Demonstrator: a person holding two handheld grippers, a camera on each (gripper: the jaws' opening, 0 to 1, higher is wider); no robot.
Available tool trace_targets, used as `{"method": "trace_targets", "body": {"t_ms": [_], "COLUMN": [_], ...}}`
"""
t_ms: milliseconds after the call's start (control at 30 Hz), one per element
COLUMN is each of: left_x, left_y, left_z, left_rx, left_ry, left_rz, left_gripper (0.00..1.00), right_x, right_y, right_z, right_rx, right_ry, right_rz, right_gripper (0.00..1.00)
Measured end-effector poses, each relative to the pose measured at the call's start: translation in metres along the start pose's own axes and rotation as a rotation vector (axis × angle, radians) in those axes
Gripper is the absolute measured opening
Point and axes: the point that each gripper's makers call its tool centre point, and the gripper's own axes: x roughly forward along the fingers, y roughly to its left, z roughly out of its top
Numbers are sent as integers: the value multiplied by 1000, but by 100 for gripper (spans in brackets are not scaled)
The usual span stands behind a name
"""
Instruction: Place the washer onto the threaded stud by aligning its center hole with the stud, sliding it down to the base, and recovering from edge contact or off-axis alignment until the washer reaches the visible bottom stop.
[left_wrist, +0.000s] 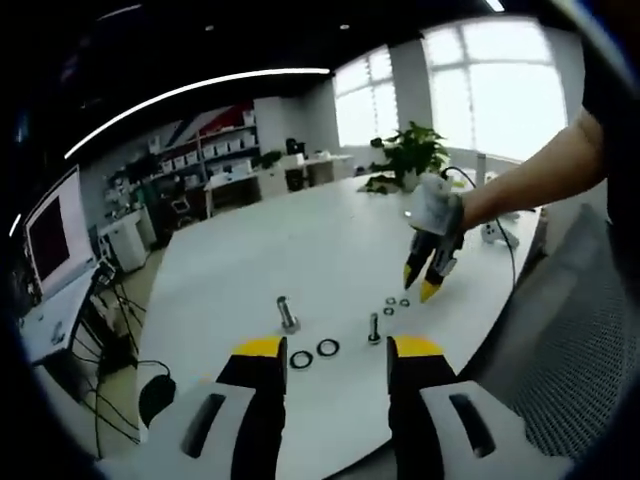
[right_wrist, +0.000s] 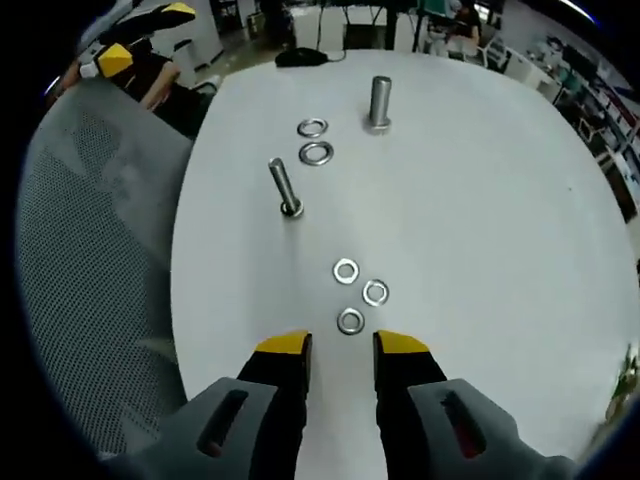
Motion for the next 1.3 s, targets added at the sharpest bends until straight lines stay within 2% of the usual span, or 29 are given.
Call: {"method": "trace_targets", "body": {"t_ms": [333, 567, 667, 800, 1200, 1300], "left_x": [2, 2, 2, 3, 2, 2], "left_y": [-3, -3, -4, -4, -5, -5], "left_z": [-3, -4, -5, -6, -7, -7], "left_rx": [5, 11, 12, 16, 18, 20], "left_ry": [21, 30, 33, 38, 39, 40], "left_rz": [-13, -16, -17, -21, -24, -23], "left_gripper": [34, 33, 33, 33, 33, 34], "right_x": [10, 11, 12, 12, 12, 10], "right_y": [-1, -5, -7, -8, -8, -9], "right_z": [-1, 2, 4, 2, 2, 3], "right_rx": [0, -6, -9, 12, -7, -29], "right_ry": [13, 6, 0, 9, 13, 11], "right_rz": [-5, -22, -29, -32, -35, -55], "right_gripper": [26, 21, 16, 17, 14, 14]}}
